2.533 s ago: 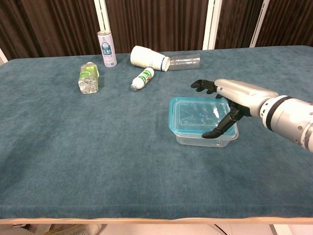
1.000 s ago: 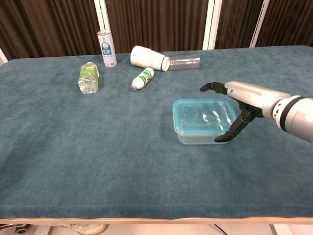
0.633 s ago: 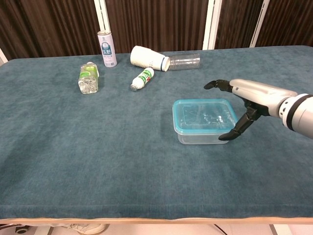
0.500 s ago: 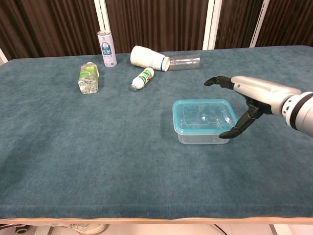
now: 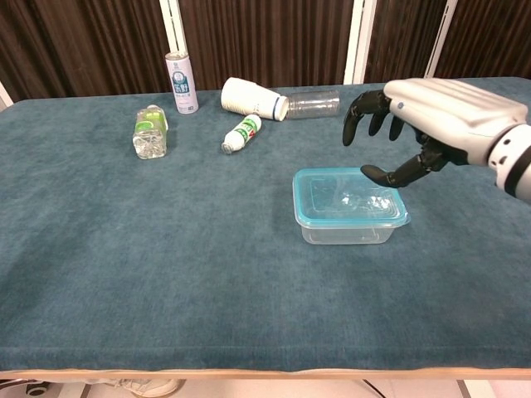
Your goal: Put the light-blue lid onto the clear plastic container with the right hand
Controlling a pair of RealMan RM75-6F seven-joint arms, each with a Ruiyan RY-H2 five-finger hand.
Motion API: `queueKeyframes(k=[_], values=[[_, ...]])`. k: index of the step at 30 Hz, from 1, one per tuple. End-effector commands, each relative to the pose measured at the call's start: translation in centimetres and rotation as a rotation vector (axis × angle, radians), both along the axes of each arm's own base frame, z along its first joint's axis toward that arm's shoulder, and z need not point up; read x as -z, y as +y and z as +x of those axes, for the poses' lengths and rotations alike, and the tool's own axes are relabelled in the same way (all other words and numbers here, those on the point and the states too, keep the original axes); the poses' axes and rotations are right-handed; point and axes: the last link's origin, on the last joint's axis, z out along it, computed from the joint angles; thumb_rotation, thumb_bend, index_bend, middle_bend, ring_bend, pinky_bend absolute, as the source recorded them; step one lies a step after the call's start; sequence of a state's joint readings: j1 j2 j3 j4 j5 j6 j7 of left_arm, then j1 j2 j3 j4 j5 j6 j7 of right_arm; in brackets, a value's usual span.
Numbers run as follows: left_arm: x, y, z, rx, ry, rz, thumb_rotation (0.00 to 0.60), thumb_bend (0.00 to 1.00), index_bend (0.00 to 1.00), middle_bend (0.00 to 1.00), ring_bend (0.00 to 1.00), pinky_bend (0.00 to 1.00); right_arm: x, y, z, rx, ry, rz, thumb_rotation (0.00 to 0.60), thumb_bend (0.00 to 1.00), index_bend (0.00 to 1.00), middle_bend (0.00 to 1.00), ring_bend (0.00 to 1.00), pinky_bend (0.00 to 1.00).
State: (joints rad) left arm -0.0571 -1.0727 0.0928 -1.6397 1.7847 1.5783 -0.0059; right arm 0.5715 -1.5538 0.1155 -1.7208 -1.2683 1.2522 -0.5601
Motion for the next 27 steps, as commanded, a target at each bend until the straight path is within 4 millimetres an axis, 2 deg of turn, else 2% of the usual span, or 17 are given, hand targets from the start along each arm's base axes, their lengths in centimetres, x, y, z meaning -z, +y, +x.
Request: queueKeyframes(k=[1, 10, 27], values=[[0.0, 0.0, 0.0, -0.001, 0.000, 0.001, 0.600, 0.44, 0.11, 0.00, 0.00, 0.38, 1.2, -1.3, 0.6, 0.005, 0.046, 0.026, 0.600, 0.54, 0.54, 0.36, 0.39, 0.51], [-0.3, 0.2, -0.2, -0.012, -0.018, 0.004, 0.600, 0.44, 0.11, 0.00, 0.00, 0.38, 2.8, -2.5, 0.2, 0.051, 0.112, 0.059, 0.600, 0.54, 0.51, 0.36, 0.38, 0.50], [-0.2, 0.2, -0.2, -0.008, -0.015, -0.003, 0.600, 0.44, 0.11, 0.00, 0.00, 0.38, 4.1, -2.8, -1.6, 0.098, 0.118, 0.118, 0.600, 0.54, 0.49, 0.36, 0.36, 0.49]])
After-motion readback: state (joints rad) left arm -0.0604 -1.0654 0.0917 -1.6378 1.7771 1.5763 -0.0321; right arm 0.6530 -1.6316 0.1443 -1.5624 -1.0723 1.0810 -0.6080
